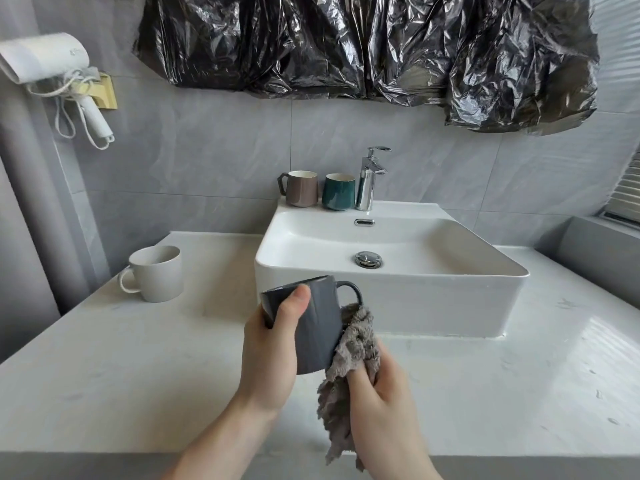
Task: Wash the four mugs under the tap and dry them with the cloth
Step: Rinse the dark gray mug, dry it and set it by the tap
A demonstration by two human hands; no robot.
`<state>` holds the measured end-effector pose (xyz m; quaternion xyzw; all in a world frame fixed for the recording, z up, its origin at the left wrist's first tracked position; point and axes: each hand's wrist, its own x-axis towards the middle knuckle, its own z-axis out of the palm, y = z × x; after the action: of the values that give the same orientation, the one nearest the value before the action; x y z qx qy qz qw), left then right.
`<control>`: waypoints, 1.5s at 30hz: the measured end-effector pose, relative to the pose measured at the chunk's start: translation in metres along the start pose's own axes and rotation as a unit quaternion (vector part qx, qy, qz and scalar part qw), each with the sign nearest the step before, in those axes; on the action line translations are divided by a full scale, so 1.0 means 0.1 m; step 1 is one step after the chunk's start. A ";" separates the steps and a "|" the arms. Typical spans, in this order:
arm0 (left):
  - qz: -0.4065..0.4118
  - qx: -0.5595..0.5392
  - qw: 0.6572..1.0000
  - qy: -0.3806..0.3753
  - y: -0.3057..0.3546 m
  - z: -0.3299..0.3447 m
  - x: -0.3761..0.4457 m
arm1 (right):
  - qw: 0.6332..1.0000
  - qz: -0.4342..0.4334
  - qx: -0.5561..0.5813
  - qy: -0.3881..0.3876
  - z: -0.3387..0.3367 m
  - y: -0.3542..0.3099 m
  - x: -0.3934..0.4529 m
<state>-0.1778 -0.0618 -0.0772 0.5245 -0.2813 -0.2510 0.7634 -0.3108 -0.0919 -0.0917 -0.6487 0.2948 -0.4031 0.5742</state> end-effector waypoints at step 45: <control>0.169 0.137 0.975 -0.050 -0.21 0.01 -0.11 | 0.984 0.115 0.136 0.026 -0.34 -0.24 0.09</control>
<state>-0.1879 -0.0619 -0.0986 0.5561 -0.4353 -0.1030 0.7005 -0.3378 -0.1126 -0.0658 -0.5156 0.3253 -0.3875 0.6915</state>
